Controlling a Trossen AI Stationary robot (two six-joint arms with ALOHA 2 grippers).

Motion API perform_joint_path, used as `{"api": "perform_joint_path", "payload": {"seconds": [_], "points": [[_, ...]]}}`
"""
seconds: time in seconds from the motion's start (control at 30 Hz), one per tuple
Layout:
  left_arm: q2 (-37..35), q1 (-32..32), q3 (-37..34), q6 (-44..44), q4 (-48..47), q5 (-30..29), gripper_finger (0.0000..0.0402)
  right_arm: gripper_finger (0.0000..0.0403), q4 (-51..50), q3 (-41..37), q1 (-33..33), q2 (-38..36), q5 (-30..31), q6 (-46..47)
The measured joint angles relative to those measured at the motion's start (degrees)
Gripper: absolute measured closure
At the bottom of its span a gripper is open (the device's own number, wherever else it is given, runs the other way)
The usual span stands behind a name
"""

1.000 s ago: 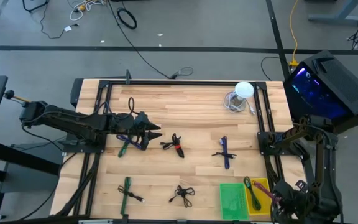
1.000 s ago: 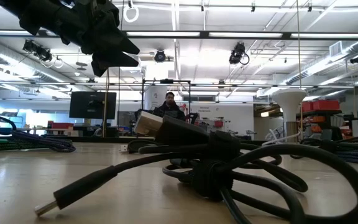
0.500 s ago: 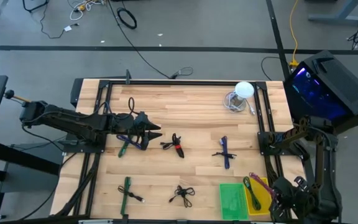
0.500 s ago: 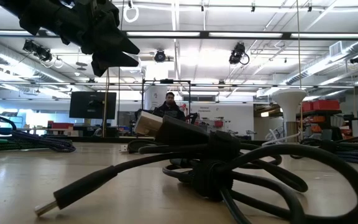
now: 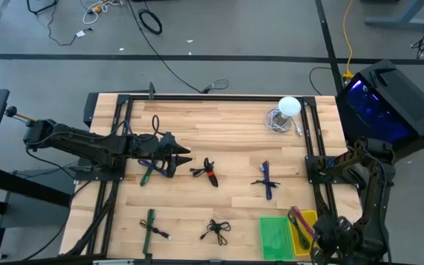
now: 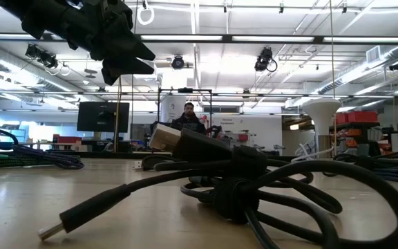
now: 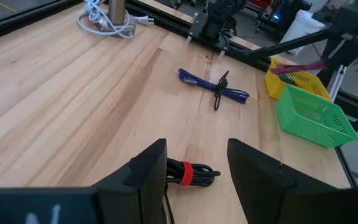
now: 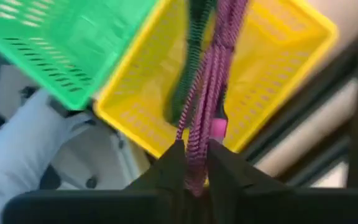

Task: Pick & Place USB Port
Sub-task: Put the red and black charger cable into the yellow basket, then put the black charger cable into the green basket

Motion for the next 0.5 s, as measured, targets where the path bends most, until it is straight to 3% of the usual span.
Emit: {"api": "perform_joint_path", "payload": {"seconds": [0.23,0.5], "points": [[0.0,0.0,0.0,0.02,0.02,0.01,0.0225,0.0261,1.67,-0.02,-0.26,-0.09,1.58,-1.76],[0.0,0.0,0.0,0.02,0.02,0.02,0.0225,0.0234,-5.58,0.0,-2.63,-0.15,3.07,-2.85]]}}
